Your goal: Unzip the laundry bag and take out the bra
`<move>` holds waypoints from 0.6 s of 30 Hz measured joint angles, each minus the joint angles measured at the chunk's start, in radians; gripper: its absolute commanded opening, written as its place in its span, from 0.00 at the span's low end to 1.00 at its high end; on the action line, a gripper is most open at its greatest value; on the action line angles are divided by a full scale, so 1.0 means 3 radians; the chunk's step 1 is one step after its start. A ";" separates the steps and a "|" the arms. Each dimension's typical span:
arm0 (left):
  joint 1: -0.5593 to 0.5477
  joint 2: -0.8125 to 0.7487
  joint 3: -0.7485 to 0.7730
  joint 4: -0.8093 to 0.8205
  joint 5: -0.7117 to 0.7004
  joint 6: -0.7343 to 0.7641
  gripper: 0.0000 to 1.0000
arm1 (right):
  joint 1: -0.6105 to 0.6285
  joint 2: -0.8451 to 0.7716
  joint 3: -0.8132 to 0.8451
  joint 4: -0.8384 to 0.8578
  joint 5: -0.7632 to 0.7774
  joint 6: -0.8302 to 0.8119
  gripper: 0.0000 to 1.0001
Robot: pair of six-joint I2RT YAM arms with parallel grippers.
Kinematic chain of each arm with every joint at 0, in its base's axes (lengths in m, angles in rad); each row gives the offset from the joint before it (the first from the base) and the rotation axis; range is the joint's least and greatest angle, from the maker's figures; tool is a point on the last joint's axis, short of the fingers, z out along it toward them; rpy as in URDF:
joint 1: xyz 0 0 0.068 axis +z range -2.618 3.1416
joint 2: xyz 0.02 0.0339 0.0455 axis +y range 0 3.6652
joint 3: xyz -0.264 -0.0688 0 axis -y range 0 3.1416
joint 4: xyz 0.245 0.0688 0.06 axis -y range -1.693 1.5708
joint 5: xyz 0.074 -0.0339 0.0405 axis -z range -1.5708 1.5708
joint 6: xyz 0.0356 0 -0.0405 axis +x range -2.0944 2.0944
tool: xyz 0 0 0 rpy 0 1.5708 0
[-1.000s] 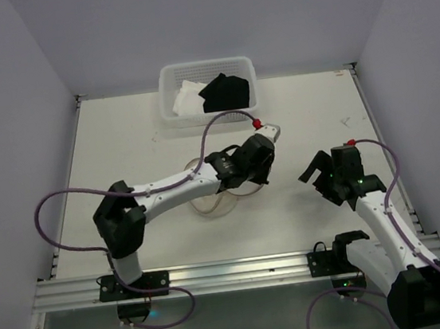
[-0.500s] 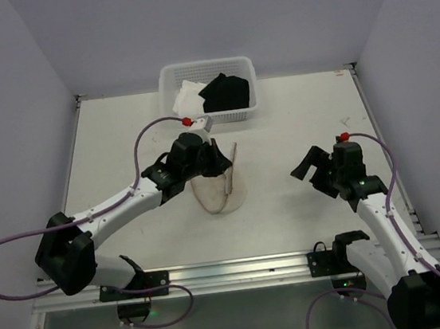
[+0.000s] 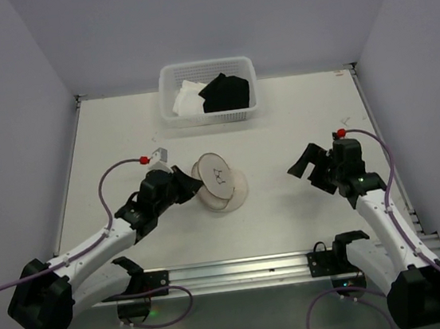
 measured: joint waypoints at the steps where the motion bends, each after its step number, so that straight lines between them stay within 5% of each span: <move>1: 0.0006 -0.0046 -0.0042 -0.0032 -0.0056 -0.0029 0.28 | 0.0000 0.0010 0.0006 0.0009 -0.0011 -0.0009 0.99; 6: 0.0032 -0.0188 -0.0229 -0.0315 -0.0370 -0.0201 0.65 | 0.0000 0.0017 0.0033 0.0013 -0.0061 -0.0048 0.99; 12: 0.0039 -0.0408 -0.0263 -0.0879 -0.0689 -0.0289 0.97 | 0.0000 -0.0003 0.0235 -0.0051 -0.0029 -0.0154 0.99; 18: 0.0039 -0.0631 -0.0127 -0.1488 -0.0979 -0.0317 1.00 | 0.0000 -0.0179 0.0566 -0.0243 0.0173 -0.0201 0.99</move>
